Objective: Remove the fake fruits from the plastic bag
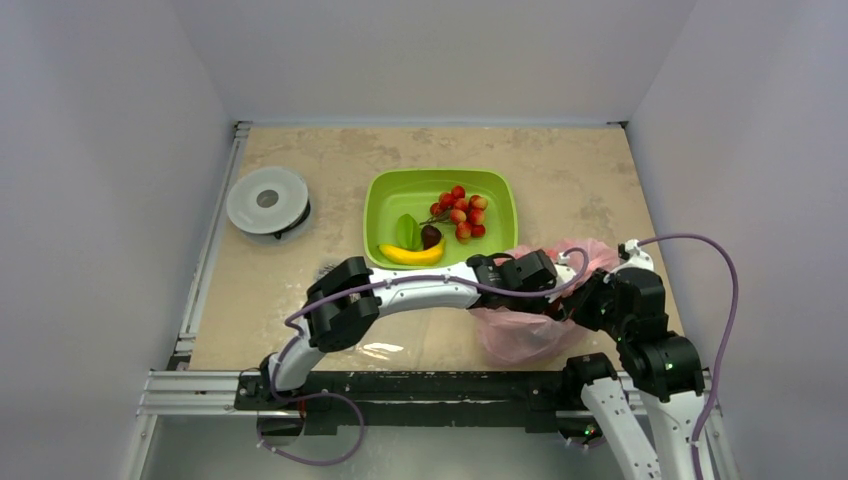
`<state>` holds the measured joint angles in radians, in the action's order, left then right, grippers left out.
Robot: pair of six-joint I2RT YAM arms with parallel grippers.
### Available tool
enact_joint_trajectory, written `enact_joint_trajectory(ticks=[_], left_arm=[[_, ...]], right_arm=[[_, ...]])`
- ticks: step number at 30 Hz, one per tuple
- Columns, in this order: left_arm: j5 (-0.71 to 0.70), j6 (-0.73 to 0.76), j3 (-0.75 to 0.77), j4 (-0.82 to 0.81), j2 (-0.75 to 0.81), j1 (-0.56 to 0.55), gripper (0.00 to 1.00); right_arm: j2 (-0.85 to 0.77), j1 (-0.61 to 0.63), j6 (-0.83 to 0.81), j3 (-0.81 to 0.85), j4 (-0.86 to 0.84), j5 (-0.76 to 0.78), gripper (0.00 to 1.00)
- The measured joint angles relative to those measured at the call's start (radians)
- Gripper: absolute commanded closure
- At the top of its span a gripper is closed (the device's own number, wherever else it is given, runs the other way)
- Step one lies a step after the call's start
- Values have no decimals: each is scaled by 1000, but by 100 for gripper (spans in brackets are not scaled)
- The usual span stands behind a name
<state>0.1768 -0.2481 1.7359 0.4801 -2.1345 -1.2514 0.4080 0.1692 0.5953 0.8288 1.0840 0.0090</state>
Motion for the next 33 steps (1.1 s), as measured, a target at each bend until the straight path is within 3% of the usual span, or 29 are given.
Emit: enact_joint_trajectory(ticks=[3, 5, 9, 15, 23, 33], left_arm=[[-18, -6, 0, -18, -24, -1, 15], [-27, -7, 0, -22, -37, -1, 23], [-35, -14, -1, -20, -48, -1, 54], [-51, -23, -3, 6, -32, -1, 94], [-8, -62, -34, 19, 183, 53, 100], [180, -188, -113, -135, 410, 201, 100]], right_arm=[[0, 0, 0, 0, 1, 0, 100], [0, 0, 0, 0, 1, 0, 100], [0, 0, 0, 0, 0, 3, 100], [0, 0, 0, 0, -2, 1, 100], [-2, 0, 0, 1, -8, 3, 100], [-5, 0, 3, 13, -8, 24, 100]])
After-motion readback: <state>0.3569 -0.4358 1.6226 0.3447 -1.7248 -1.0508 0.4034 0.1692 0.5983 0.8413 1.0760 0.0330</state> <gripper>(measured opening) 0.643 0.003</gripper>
